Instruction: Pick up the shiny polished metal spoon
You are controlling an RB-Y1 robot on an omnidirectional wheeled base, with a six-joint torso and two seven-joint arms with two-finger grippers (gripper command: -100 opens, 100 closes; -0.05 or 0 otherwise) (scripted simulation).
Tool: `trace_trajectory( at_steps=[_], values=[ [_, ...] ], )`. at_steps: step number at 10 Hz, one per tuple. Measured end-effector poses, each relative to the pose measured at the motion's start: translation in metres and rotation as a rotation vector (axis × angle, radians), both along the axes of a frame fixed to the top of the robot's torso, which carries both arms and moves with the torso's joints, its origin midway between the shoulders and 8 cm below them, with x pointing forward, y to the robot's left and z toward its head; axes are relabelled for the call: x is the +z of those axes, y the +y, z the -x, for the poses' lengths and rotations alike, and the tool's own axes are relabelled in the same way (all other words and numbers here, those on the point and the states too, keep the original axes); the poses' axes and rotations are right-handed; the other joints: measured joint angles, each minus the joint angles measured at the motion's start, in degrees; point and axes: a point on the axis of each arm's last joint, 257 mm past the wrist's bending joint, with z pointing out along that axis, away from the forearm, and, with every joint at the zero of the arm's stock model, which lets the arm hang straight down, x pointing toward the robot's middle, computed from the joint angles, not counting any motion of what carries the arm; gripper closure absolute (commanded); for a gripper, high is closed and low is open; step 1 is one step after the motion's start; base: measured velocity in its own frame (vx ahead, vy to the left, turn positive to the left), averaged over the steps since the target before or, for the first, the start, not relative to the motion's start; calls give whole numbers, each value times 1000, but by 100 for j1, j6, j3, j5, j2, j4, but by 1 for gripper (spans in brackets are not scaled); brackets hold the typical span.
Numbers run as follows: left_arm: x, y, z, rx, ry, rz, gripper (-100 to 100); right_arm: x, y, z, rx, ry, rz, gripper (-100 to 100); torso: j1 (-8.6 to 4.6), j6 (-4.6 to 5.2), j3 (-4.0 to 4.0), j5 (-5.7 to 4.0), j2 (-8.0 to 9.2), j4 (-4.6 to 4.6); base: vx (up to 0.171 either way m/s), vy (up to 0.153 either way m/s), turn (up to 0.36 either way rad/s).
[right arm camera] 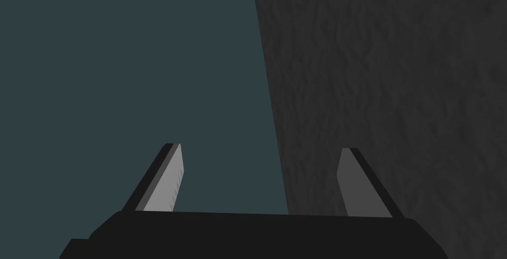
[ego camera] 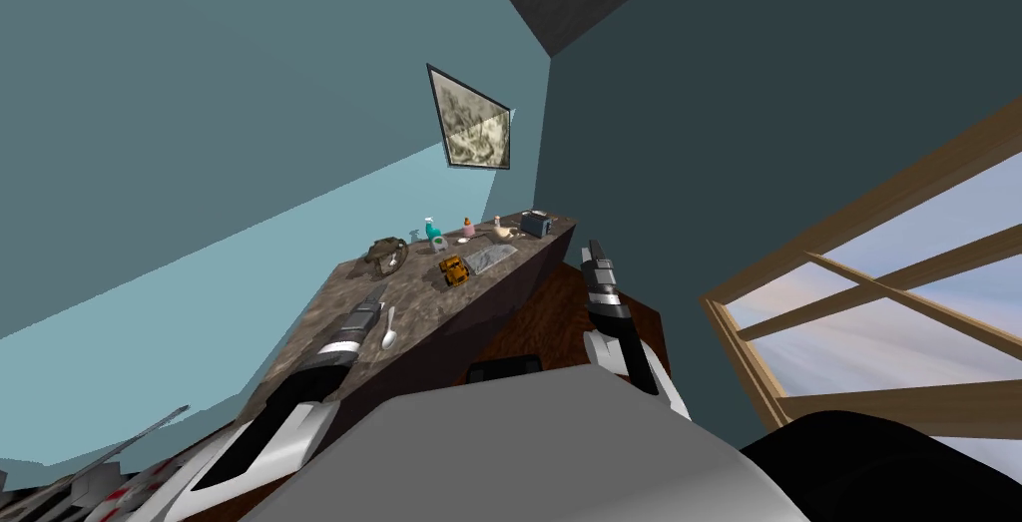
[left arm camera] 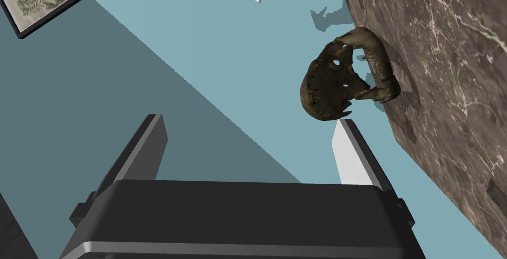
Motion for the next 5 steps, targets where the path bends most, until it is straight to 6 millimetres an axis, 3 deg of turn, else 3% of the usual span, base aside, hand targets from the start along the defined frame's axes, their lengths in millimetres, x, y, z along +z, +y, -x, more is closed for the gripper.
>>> trace_trajectory(
  at_steps=[5],
  values=[
    [-34, 45, 13, 69, 163, -43, -100, 0, 0, 0, 0, 0, 0, 0, -7, 0, 1, -2, 1, 0, 14, -46, -33]
  ],
)
